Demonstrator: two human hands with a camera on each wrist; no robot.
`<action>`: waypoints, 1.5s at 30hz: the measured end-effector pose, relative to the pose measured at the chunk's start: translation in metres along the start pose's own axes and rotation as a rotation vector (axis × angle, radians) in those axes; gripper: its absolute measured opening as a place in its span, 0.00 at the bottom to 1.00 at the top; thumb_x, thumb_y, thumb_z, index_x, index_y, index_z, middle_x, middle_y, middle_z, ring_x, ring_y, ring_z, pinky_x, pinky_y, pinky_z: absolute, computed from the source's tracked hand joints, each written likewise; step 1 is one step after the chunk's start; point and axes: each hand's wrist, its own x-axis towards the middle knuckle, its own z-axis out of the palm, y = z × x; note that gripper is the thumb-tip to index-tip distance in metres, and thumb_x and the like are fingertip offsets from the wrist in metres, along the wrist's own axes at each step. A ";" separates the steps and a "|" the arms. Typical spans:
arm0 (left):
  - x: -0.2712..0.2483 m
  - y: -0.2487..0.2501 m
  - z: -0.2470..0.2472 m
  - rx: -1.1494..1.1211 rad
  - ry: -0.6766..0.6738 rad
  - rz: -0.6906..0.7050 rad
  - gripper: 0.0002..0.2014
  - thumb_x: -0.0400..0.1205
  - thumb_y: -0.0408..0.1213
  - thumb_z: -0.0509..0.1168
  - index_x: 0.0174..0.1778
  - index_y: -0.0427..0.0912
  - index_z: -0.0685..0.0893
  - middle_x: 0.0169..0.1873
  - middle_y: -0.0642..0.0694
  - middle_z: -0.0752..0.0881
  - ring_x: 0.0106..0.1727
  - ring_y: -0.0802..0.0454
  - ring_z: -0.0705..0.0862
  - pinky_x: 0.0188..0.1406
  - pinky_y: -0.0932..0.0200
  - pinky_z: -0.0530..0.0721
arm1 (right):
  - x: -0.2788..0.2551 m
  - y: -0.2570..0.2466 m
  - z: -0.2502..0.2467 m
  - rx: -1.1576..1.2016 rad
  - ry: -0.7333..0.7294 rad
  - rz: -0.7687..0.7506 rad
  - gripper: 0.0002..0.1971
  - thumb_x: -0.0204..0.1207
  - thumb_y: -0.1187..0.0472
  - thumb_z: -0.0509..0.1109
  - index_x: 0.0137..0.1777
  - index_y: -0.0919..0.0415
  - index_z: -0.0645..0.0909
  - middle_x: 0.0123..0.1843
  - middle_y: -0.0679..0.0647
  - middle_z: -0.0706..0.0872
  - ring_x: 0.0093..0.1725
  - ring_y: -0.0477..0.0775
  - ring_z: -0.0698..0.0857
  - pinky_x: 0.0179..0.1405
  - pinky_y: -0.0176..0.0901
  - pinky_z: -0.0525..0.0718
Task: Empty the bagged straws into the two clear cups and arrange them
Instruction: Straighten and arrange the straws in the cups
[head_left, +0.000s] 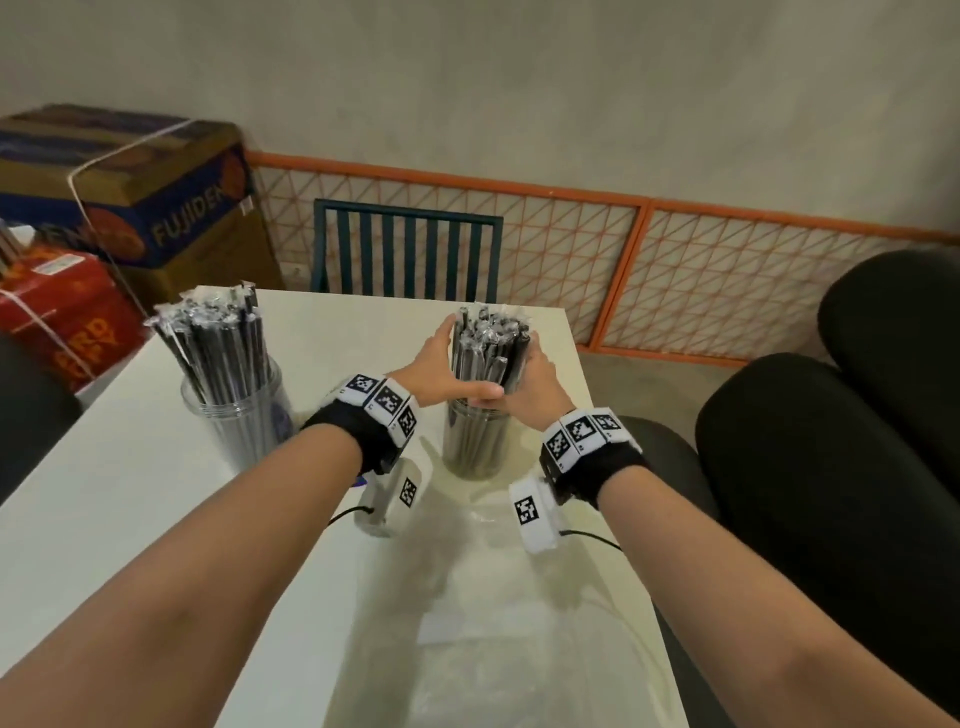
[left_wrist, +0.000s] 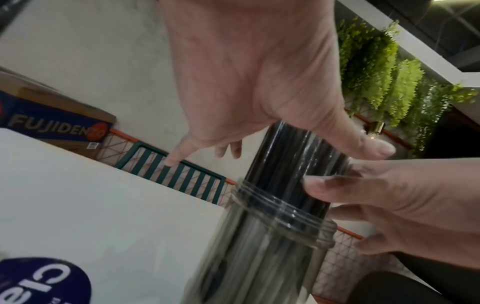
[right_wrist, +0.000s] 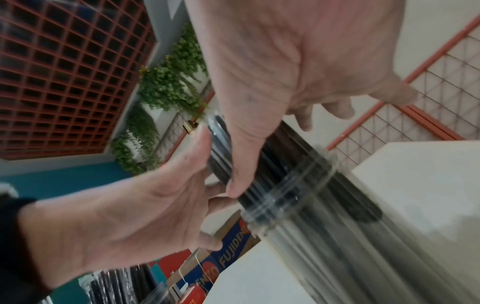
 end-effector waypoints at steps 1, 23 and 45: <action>0.004 0.002 0.005 -0.049 -0.011 -0.002 0.53 0.69 0.39 0.77 0.81 0.39 0.47 0.78 0.43 0.63 0.78 0.49 0.63 0.73 0.59 0.61 | -0.001 -0.002 0.003 0.018 0.015 0.006 0.69 0.41 0.33 0.81 0.81 0.49 0.46 0.81 0.54 0.65 0.80 0.64 0.62 0.73 0.76 0.64; -0.012 -0.002 0.026 -0.482 0.199 0.039 0.61 0.61 0.47 0.80 0.80 0.62 0.41 0.80 0.45 0.61 0.78 0.49 0.66 0.76 0.49 0.67 | 0.015 0.007 -0.038 0.028 -0.375 -0.223 0.54 0.66 0.52 0.80 0.83 0.54 0.46 0.84 0.49 0.59 0.82 0.48 0.58 0.82 0.47 0.56; -0.011 0.009 0.028 -0.295 0.216 0.022 0.43 0.77 0.35 0.69 0.82 0.45 0.48 0.76 0.44 0.68 0.75 0.49 0.70 0.67 0.62 0.68 | -0.006 0.001 -0.005 0.154 -0.066 -0.160 0.51 0.66 0.56 0.80 0.83 0.56 0.49 0.75 0.56 0.76 0.73 0.56 0.75 0.72 0.49 0.74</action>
